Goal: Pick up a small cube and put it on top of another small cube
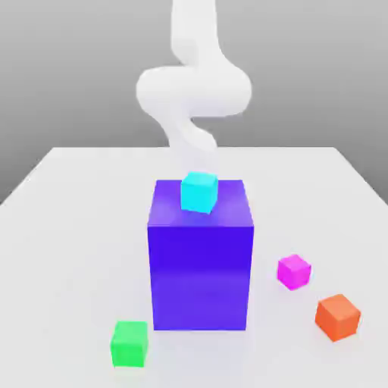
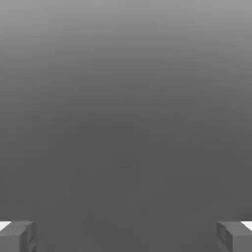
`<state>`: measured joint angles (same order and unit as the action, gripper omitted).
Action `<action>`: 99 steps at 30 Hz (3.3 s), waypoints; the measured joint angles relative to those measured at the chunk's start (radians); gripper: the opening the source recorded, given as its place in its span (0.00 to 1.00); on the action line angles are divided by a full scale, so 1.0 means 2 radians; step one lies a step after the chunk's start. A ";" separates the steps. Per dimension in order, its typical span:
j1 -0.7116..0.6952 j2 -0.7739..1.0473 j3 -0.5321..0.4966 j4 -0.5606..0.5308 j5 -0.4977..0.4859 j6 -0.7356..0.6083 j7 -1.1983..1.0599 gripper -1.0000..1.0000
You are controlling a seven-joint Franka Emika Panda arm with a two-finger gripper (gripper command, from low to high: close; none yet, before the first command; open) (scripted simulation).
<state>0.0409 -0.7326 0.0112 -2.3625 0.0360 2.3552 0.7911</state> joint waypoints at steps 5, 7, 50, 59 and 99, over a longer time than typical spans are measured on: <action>0.047 0.075 0.021 -0.068 0.034 0.060 -0.006 0.50; 0.066 0.104 0.032 -0.093 0.046 0.083 -0.007 0.50; 0.270 0.361 0.059 -0.299 -0.011 0.299 0.092 0.00; 0.240 0.266 0.000 -0.225 -0.005 0.182 -0.001 0.00; 0.041 0.436 -0.178 -0.112 0.044 0.183 -0.196 0.00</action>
<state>0.1238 0.1390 -0.3448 -2.5869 0.1243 2.7211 0.3997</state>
